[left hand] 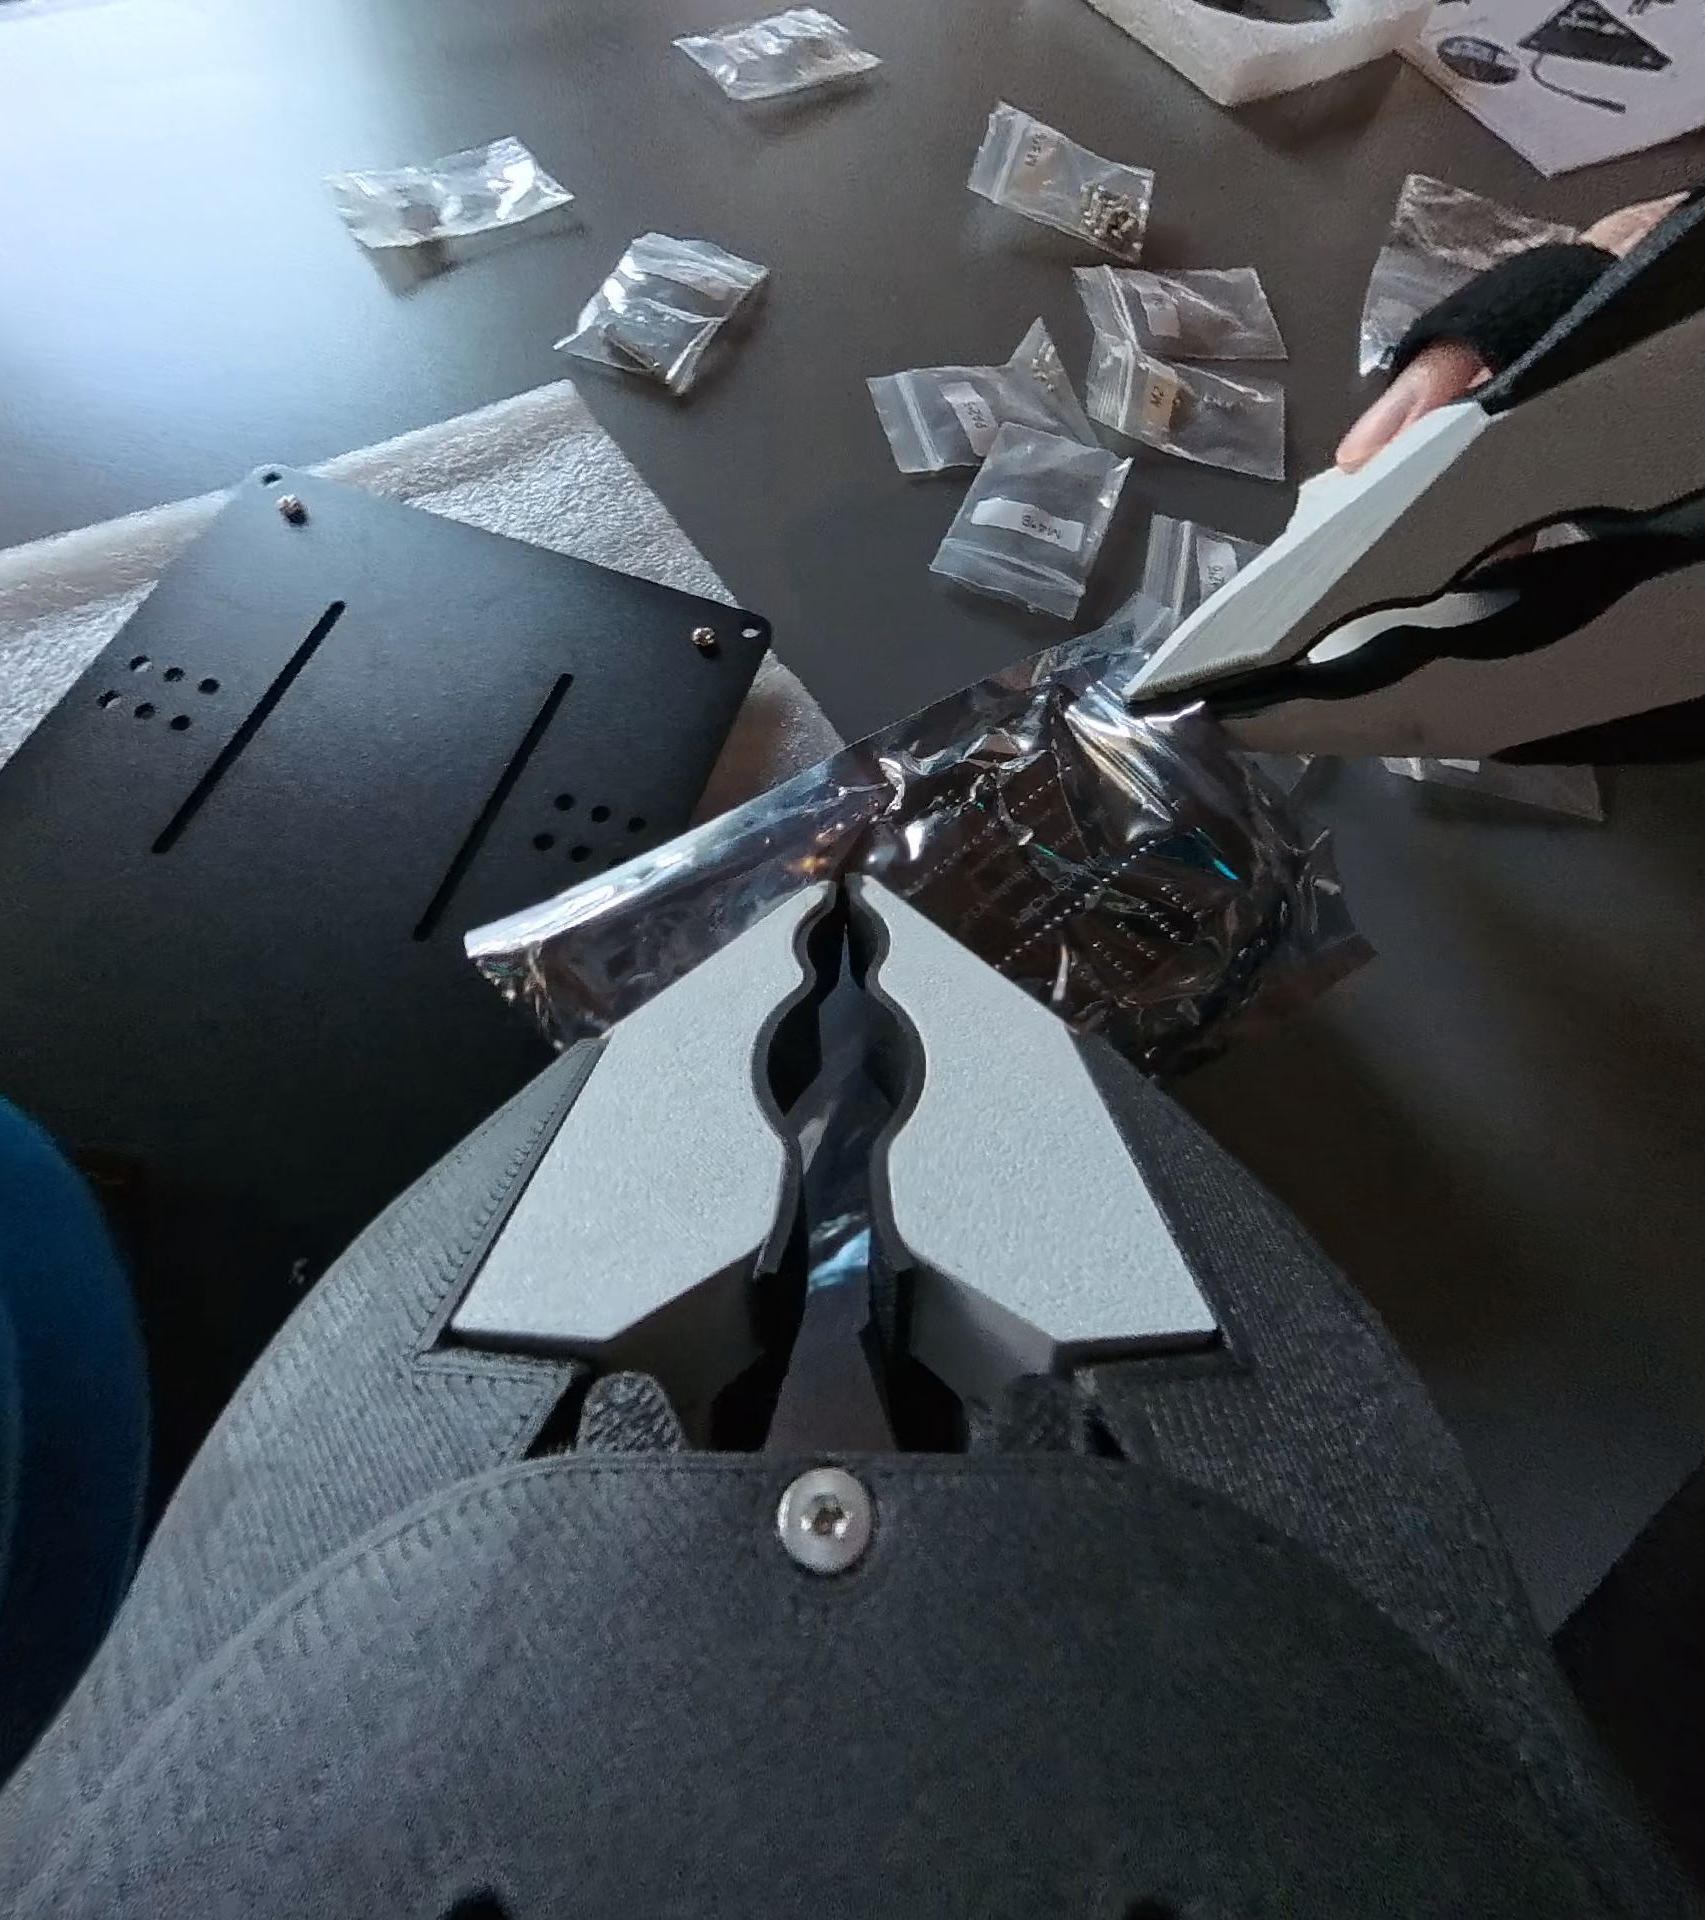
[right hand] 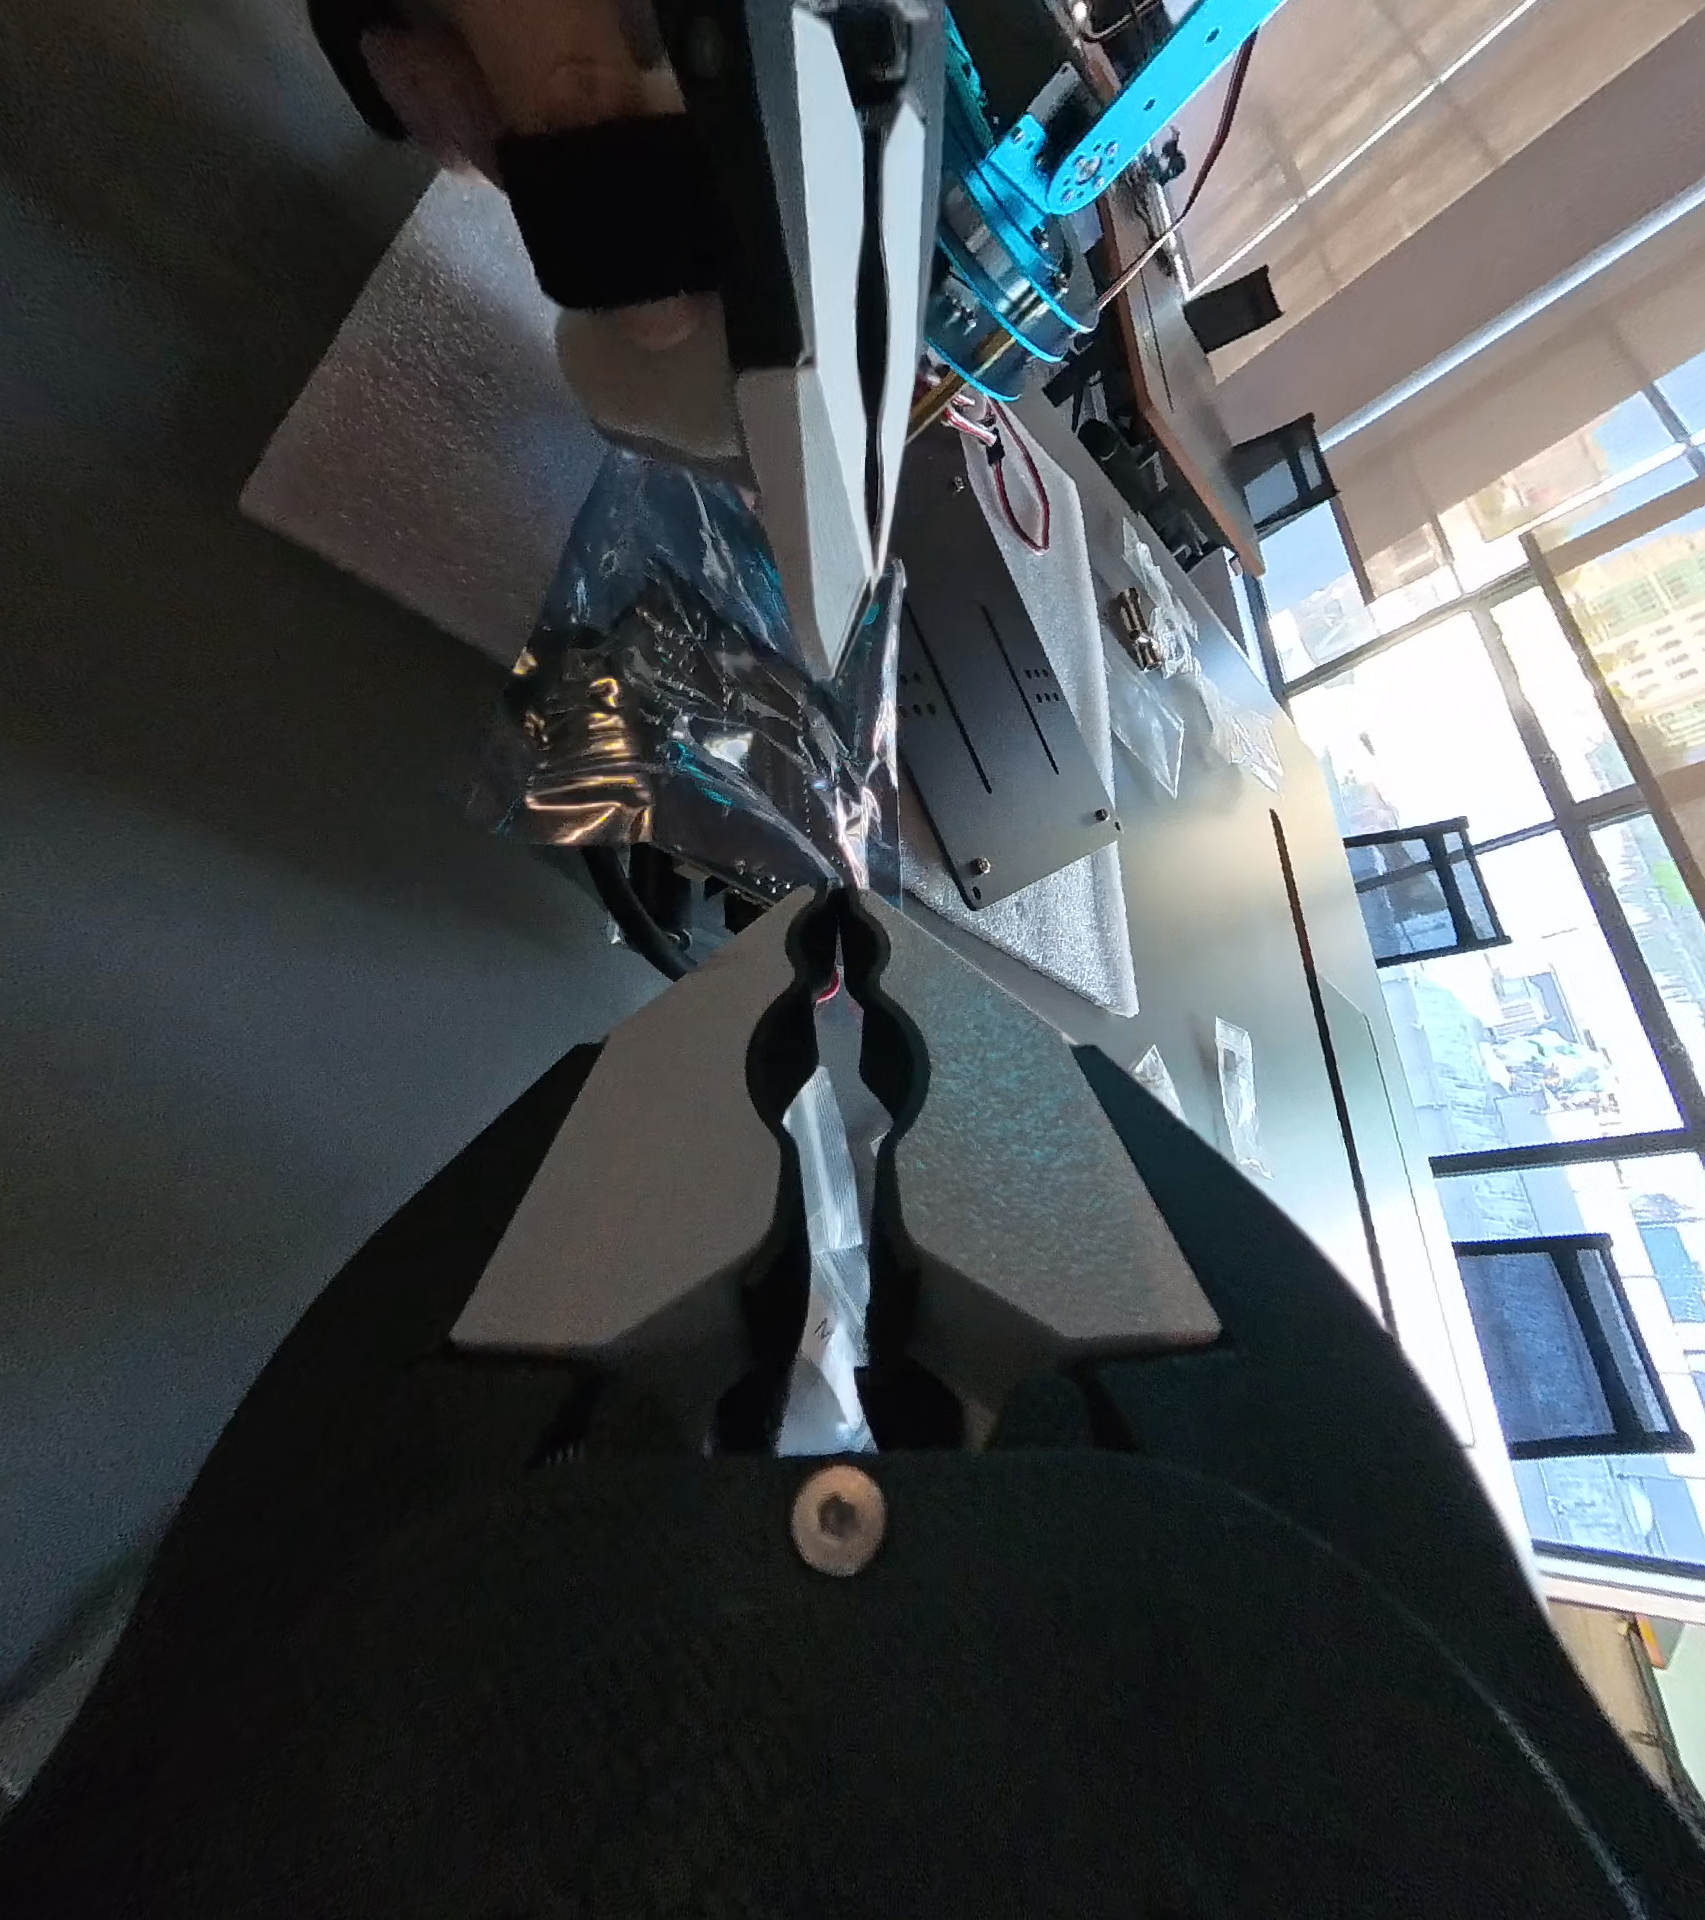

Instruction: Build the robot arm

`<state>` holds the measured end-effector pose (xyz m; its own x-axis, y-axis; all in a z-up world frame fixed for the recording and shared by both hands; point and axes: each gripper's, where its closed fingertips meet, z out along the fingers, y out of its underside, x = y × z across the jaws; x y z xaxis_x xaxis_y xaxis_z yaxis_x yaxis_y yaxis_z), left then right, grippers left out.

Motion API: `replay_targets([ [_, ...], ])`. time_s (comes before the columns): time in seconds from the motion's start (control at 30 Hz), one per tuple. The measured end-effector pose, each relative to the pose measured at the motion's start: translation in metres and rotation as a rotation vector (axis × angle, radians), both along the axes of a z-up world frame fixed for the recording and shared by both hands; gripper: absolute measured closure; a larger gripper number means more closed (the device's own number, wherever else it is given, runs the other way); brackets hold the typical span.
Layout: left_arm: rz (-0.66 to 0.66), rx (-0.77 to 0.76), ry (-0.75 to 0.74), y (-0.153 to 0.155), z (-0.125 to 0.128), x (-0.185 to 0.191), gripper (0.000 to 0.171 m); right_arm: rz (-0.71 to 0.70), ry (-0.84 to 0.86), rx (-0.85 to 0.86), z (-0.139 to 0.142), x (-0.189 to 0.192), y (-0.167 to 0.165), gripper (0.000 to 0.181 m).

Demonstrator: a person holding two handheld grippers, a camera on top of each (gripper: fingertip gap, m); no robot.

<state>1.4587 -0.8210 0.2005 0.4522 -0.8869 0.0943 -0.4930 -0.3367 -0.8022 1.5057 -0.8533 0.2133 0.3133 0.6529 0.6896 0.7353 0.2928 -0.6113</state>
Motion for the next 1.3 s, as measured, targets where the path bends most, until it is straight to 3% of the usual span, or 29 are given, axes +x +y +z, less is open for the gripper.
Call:
replay_targets([
  [0.2,0.157,-0.037,-0.051,-0.010,0.010,-0.031,0.169,0.069,-0.067,0.073,-0.002,0.003,-0.004,0.181],
  [0.37,0.259,-0.081,-0.030,-0.015,0.002,-0.069,0.162,0.148,0.000,0.034,0.005,-0.004,-0.015,0.181],
  [0.53,0.252,-0.208,-0.157,-0.018,0.013,-0.065,0.146,0.234,-0.121,0.085,-0.001,-0.001,-0.025,0.181],
  [0.67,0.251,-0.153,-0.127,-0.016,0.013,-0.064,0.138,0.322,-0.156,0.119,-0.003,0.007,-0.040,0.181],
  [0.97,0.127,-0.276,-0.158,-0.011,0.004,-0.028,0.129,0.437,-0.227,0.220,-0.010,0.019,-0.057,0.181],
  [1.13,0.071,-0.408,-0.160,-0.020,-0.006,-0.011,0.135,0.459,-0.239,0.288,-0.010,0.021,-0.059,0.181],
  [1.3,0.063,-0.371,-0.138,-0.027,-0.005,-0.016,0.164,0.477,-0.222,0.318,-0.008,0.022,-0.052,0.181],
])
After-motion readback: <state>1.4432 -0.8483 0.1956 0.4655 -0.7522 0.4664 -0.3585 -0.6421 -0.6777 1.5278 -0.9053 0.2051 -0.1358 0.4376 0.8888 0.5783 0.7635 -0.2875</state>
